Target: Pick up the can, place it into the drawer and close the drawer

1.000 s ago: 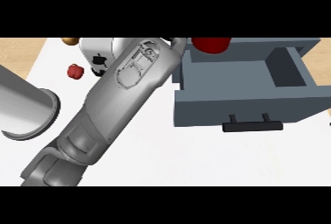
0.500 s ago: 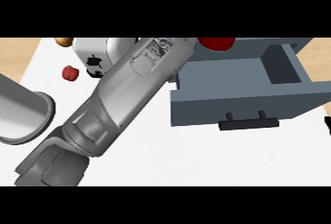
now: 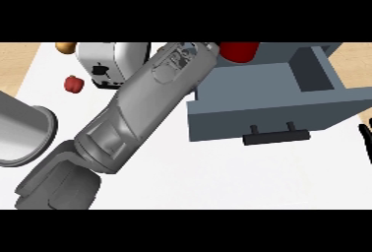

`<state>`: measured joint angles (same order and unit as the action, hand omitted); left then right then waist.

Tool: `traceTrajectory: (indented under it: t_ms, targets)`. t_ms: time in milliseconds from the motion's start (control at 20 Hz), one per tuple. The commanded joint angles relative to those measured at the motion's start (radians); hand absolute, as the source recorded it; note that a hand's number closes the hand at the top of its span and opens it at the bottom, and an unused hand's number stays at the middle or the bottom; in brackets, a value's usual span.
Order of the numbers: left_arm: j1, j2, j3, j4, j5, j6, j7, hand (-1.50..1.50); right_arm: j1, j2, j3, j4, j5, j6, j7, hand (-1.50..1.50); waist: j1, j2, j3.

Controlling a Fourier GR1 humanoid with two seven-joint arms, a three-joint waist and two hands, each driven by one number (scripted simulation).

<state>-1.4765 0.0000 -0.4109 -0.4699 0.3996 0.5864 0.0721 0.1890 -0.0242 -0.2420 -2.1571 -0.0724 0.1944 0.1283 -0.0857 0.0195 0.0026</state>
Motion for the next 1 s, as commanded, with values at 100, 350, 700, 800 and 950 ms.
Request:
traceTrajectory:
  t_ms: [100,350,700,800,950]
  targets:
    - [0.014,0.0,-0.09,0.032,0.054,0.058,-0.045,1.5,-0.055,0.001,0.017,0.028,0.019,-0.021,0.023,-1.5,-0.017,0.004,0.0]
    - [-0.004,0.0,-0.097,0.124,0.06,0.042,-0.069,1.5,-0.045,-0.02,0.004,0.018,-0.006,0.005,0.022,-1.5,-0.03,0.009,0.001]
    - [0.059,0.0,-0.188,0.084,0.09,0.089,-0.114,1.5,-0.075,-0.011,0.018,0.032,0.028,-0.016,0.012,-1.5,-0.031,0.009,0.0]
    - [0.016,0.0,-0.186,0.124,0.092,0.111,-0.091,-1.5,-0.066,-0.012,0.006,0.041,-0.006,0.002,-0.009,-1.5,-0.055,0.015,0.001]
    - [0.052,0.0,-0.208,0.092,0.114,0.144,-0.099,-1.5,-0.046,-0.033,-0.018,0.05,-0.027,0.028,-0.029,-1.5,-0.043,0.007,0.001]
